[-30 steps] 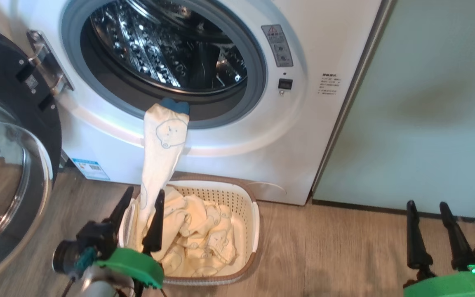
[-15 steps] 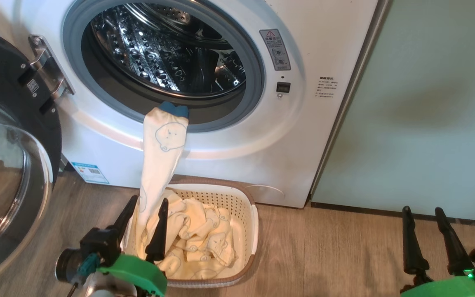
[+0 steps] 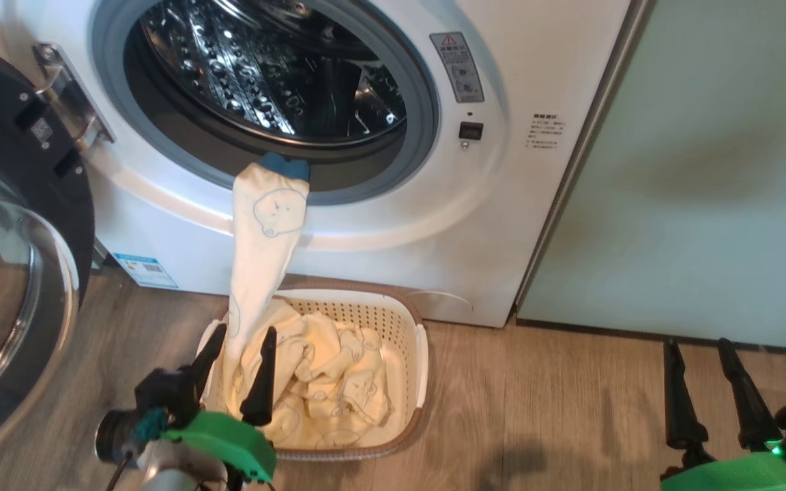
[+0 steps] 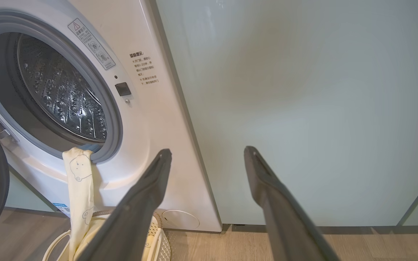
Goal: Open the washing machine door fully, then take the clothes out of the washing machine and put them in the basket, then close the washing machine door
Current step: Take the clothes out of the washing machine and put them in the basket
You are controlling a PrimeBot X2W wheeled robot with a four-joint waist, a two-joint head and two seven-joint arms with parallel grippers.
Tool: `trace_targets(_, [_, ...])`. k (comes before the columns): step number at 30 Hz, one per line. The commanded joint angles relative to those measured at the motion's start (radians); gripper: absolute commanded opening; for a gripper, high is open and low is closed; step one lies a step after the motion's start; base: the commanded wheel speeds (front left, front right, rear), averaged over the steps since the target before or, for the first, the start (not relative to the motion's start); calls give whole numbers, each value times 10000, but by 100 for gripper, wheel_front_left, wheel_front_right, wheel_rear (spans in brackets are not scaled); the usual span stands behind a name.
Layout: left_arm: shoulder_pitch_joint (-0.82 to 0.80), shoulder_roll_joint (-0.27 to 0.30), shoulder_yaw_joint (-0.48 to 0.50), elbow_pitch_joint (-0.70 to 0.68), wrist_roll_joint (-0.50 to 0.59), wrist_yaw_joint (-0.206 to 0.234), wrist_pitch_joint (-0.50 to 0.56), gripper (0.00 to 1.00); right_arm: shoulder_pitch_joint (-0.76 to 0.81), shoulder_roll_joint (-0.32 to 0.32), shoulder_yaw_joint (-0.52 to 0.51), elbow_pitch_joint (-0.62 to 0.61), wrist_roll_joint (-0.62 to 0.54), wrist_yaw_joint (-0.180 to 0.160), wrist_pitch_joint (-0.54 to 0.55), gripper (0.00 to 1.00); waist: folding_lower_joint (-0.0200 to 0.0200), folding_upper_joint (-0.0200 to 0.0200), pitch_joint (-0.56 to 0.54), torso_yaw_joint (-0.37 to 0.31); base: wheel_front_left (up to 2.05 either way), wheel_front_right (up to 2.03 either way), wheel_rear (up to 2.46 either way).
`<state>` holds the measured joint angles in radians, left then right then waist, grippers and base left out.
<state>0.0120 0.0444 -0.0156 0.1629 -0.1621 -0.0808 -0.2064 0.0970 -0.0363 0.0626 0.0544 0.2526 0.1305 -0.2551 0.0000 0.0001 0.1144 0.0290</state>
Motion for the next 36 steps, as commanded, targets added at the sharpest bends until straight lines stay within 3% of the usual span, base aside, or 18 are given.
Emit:
trace_targets(1, [-614, 175, 267, -197, -49, 31, 25, 100, -404, -139, 213, -352, -41, 2, -67, 100, 0, -1, 130, -38, 0, 0, 0])
trace_targets(24, [-6106, 1090, 185, 6051, -202, -152, -505, 100, -2018, -139, -25, -910, 286, 2, -67, 100, 0, -1, 3686, -852, 0, 0, 0])
trace_targets(36, [-7892, 1721, 729, 6578, -161, 241, -551, 100, -2803, -139, 56, -1013, 757, 2, -67, 100, 0, -1, 5081, -1284, 0, 0, 0])
